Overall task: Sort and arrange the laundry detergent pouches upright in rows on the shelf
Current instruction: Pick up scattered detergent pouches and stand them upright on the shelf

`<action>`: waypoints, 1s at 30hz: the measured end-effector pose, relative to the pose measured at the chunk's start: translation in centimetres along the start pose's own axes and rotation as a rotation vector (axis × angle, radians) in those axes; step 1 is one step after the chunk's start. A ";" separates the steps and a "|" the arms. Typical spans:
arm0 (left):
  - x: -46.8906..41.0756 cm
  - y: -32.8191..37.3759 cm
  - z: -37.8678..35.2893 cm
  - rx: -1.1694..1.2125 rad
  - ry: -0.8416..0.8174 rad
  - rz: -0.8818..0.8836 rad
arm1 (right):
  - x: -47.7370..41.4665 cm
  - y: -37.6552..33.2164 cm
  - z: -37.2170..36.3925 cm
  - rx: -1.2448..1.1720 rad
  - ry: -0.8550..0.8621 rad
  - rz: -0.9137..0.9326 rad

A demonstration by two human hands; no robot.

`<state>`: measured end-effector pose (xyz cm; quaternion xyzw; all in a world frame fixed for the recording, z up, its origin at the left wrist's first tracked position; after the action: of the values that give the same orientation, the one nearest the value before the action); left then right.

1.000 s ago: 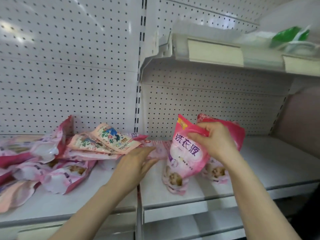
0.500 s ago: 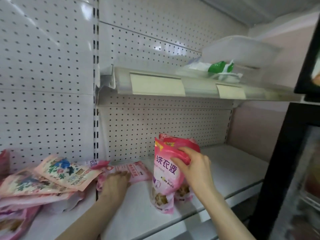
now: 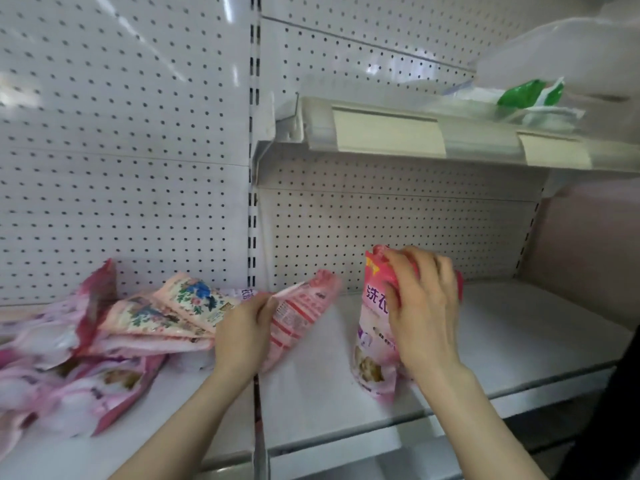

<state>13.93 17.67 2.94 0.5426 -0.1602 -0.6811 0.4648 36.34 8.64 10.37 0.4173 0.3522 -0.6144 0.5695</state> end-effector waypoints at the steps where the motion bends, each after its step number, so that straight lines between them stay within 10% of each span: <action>1: 0.3 0.1 0.9 0.087 0.022 0.045 | -0.2 -1.3 0.0 -0.054 -0.002 0.073; 10: 3.3 1.1 5.8 0.540 -0.088 0.237 | -2.3 -7.8 -3.1 -0.760 -0.779 0.027; 30: 2.8 -5.5 12.9 -0.557 -0.251 -0.123 | -5.0 -9.3 -8.7 0.021 -0.256 -0.019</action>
<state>0.04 14.59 1.96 0.3147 0.0097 -0.7873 0.5302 28.08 19.59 11.06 0.3379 0.2742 -0.6718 0.5995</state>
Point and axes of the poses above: each hand's wrist, its own x-axis away from the middle knuckle, its own z-axis out of the back of the hand, y = z × x, the point moved 3 cm from there along -x, towards the middle knuckle, and after that the axes turned 13 degrees about x, right-handed, at the moved point
